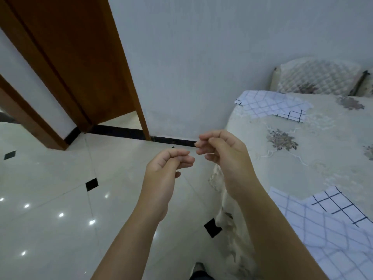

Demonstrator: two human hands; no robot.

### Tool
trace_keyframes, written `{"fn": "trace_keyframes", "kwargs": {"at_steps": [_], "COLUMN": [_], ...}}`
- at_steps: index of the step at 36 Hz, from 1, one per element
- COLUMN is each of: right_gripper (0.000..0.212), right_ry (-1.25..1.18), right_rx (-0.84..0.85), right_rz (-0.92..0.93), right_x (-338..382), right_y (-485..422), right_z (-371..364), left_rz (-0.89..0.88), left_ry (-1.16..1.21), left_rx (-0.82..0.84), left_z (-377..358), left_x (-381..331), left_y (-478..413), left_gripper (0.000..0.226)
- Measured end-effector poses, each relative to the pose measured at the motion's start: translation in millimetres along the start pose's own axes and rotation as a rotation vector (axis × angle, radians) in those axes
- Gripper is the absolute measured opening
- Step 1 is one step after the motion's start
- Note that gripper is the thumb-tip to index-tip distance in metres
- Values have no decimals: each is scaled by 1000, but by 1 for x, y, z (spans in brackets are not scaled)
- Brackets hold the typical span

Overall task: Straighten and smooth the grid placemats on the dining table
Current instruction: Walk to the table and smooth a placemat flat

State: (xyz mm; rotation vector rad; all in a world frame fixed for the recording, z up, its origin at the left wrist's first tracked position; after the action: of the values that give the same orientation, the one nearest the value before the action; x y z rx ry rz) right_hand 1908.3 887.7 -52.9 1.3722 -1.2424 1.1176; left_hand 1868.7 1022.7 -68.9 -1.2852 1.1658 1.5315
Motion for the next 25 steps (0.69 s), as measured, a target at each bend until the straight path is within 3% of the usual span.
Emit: {"fn": "trace_keyframes", "kwargs": {"at_steps": [11, 25], "right_gripper": [33, 31], "right_ry": [-38, -83], "right_rx": [-324, -898], "right_rz": [-41, 14], "right_x": [-6, 12], "right_y": [-90, -112], "right_z": [70, 152], "left_rz": [88, 63], "left_ry": [7, -52], "left_rx": [258, 910], "left_z": [-85, -223], "left_x": [3, -21], "left_y": [-115, -184], "left_gripper": [28, 31]}}
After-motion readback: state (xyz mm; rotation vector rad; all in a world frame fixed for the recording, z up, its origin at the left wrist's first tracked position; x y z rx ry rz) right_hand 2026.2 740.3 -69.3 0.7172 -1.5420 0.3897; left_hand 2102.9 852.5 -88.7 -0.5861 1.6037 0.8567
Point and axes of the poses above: each hand's wrist, its own y-axis away from the middle knuckle, its own z-axis out of the back of the hand, x = y × z, the point moved 9 cm from there along -y, towards the middle knuckle, and after that the axes turned 1 degree about -z, right-handed, at the moved point
